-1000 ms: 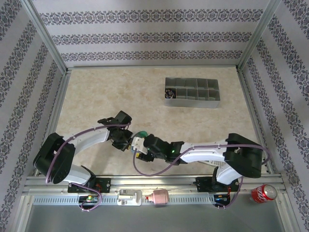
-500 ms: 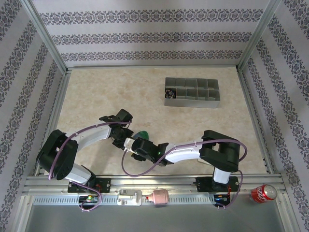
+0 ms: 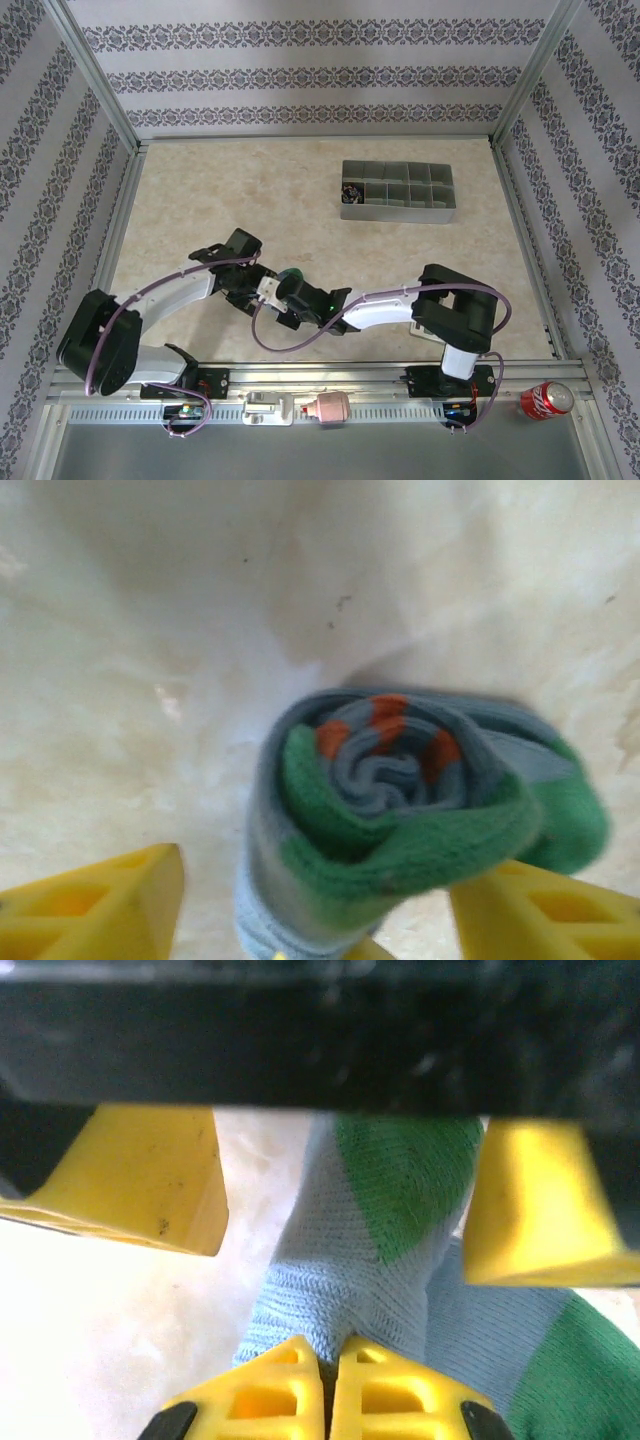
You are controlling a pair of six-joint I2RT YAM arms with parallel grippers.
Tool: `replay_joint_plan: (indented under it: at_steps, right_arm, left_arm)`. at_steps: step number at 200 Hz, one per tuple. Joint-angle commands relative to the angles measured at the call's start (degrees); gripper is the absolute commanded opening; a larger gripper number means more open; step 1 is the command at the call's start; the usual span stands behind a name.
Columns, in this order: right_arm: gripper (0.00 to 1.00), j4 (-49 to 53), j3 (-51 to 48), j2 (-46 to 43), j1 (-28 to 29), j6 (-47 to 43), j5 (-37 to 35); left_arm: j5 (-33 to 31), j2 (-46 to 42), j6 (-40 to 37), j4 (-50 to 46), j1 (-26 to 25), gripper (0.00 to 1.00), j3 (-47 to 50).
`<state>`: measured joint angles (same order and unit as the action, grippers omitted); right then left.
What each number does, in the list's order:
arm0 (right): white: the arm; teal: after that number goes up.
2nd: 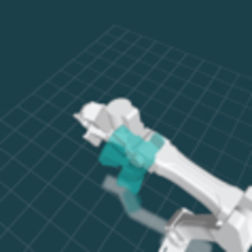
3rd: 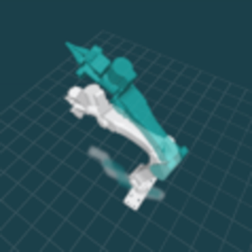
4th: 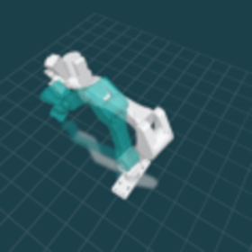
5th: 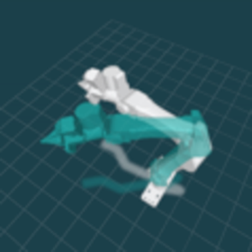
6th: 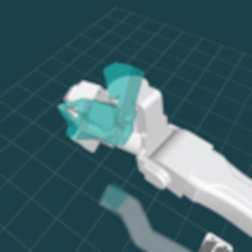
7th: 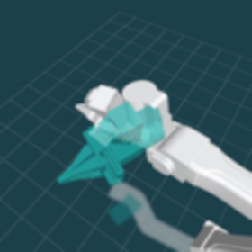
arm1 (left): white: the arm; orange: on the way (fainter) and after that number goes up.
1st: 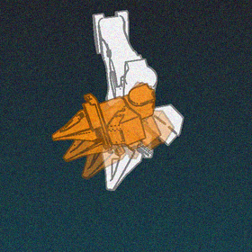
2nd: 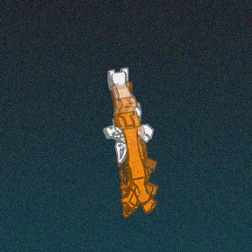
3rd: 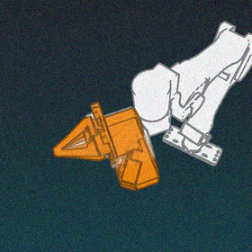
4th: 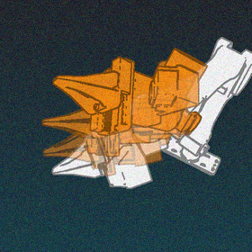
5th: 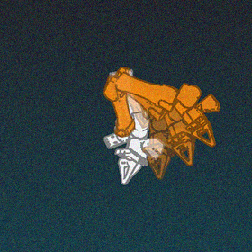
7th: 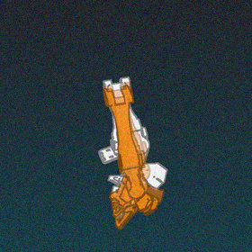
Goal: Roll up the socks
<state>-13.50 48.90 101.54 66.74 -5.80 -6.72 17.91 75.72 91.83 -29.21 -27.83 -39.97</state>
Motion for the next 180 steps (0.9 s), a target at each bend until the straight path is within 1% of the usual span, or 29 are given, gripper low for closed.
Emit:
replay_joint_plan:
  at_steps: [1,9,12,15,29,48,59,71,94,105,128,148,180]
  right_arm:
    - [0.00,6.8,-5.3,1.8,-4.8,5.1,10.0]
    - [0.00,6.2,-6.1,1.7,-6.2,5.7,13.3]
    - [0.00,5.9,-6.4,1.7,-6.7,5.8,14.5]
    - [0.00,5.6,-6.7,1.7,-7.2,6.1,15.5]
    - [0.00,4.7,-8.0,1.6,-9.4,7.3,19.4]
    - [0.00,3.0,-9.7,1.8,-12.7,9.2,25.2]
    - [0.00,2.1,-10.3,2.3,-14.8,10.5,28.8]
    - [0.00,1.2,-10.9,3.0,-16.8,11.8,32.3]
    - [0.00,-0.5,-11.7,4.5,-20.1,14.2,37.5]
    - [0.00,-1.1,-11.7,5.5,-21.5,15.3,40.0]
    - [0.00,-1.3,-11.3,7.7,-23.6,17.2,43.2]
    - [0.00,-1.6,-11.4,8.9,-25.2,18.5,45.0]
    - [0.00,-2.4,-11.7,9.9,-27.0,20.3,46.9]
  left_arm:
    - [0.5,-5.6,1.2,2.0,1.9,0.79,1.4]
    - [0.0,-6.9,0.9,2.8,2.6,0.81,1.9]
    - [-0.1,-7.3,0.8,3.4,2.7,0.85,2.2]
    - [-0.1,-7.7,0.6,4.1,3.0,0.86,2.4]
    - [0.3,-8.8,-0.3,6.6,3.5,0.86,3.5]
    - [0.4,-9.8,-3.9,8.3,3.7,0.79,4.0]
    - [1.6,-10.0,-6.0,10.3,3.6,0.74,4.5]
    - [3.1,-9.7,-7.5,11.2,3.5,0.70,4.9]
    - [6.5,-7.8,-8.7,16.9,2.7,0.62,6.9]
    - [7.1,-6.6,-9.3,18.6,1.8,0.61,7.0]
    - [7.6,-3.4,-10.3,21.9,0.1,0.61,6.9]
    - [8.6,0.6,-10.7,25.2,-0.7,0.58,6.7]
    - [8.1,6.6,-13.9,26.3,-1.7,0.50,5.2]
